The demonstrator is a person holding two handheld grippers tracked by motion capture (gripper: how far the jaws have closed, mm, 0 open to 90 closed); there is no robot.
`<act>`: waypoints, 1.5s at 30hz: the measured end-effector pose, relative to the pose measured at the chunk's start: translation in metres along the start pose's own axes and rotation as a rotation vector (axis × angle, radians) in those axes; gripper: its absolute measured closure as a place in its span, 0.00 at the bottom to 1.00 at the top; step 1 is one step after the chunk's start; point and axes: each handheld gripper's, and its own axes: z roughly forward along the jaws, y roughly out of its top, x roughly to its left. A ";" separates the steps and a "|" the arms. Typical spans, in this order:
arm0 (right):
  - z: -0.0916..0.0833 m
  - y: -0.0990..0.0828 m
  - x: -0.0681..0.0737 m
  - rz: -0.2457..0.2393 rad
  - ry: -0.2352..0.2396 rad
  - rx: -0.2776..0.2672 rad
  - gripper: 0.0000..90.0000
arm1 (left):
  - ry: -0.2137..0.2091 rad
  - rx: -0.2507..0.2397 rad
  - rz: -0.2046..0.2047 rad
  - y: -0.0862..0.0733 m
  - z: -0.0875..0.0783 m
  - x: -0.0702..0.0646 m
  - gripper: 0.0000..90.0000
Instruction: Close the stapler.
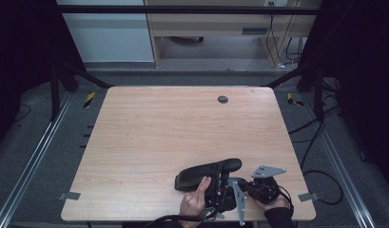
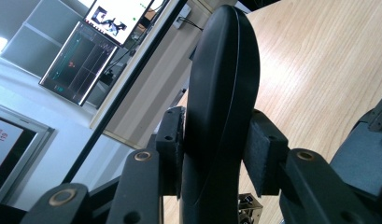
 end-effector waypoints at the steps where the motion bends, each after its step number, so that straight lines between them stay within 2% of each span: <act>1: 0.000 0.000 0.000 0.000 0.000 0.000 1.00 | 0.001 -0.001 0.002 0.000 0.000 -0.001 0.68; 11: -0.001 0.000 0.000 0.004 0.008 0.002 1.00 | 0.006 0.004 0.046 0.001 0.003 -0.010 0.68; 19: 0.000 -0.001 -0.002 -0.005 0.017 -0.006 1.00 | 0.006 0.004 0.064 0.001 0.004 -0.014 0.68; 38: -0.001 -0.002 -0.002 0.000 0.023 -0.007 1.00 | 0.007 0.015 0.167 0.000 0.009 -0.032 0.67; 45: -0.001 -0.002 -0.002 0.000 0.025 -0.006 1.00 | -0.008 0.008 0.195 -0.002 0.013 -0.039 0.66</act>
